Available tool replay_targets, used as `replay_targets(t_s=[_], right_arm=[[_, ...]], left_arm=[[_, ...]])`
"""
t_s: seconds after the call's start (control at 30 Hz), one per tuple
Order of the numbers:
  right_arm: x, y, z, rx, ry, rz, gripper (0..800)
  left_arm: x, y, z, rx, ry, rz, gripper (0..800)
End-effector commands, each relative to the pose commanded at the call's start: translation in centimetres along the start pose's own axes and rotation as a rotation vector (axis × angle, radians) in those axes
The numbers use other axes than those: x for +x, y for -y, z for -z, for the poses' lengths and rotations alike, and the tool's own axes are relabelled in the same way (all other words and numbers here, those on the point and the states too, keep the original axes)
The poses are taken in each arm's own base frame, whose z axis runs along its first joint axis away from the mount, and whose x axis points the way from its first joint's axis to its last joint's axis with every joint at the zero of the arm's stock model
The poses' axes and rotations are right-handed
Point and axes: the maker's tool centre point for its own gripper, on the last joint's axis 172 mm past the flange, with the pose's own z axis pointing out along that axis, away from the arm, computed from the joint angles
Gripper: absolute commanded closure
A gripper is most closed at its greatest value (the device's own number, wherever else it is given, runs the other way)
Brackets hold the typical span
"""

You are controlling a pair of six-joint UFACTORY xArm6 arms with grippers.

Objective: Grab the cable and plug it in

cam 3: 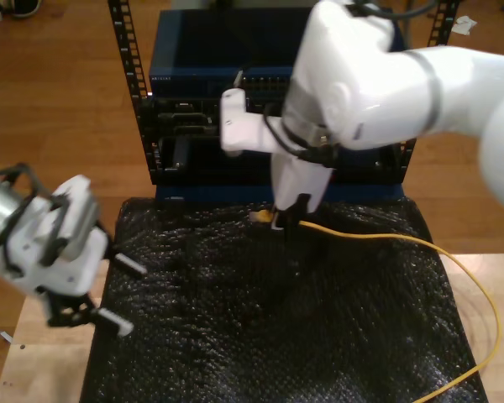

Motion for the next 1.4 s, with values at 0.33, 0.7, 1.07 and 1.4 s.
replay_targets(t_s=[0.33,0.7,1.07,1.4], right_arm=[[-3.3,1.9,2.8,-0.049,-0.016,-0.049,796],[-3.0,3.8,4.8,0.036,-0.168,-0.094,796],[-0.9,4.3,5.7,0.064,-0.265,-0.108,796],[0.9,3.6,6.2,0.070,-0.308,-0.112,796]], left_arm=[[6.4,4.3,-1.2,0.027,-0.130,-0.058,0],[11.6,7.3,-1.7,0.047,-0.244,-0.099,0],[12.2,6.9,-2.1,0.034,-0.272,-0.105,0],[12.6,6.0,-2.0,0.007,-0.284,-0.116,20]])
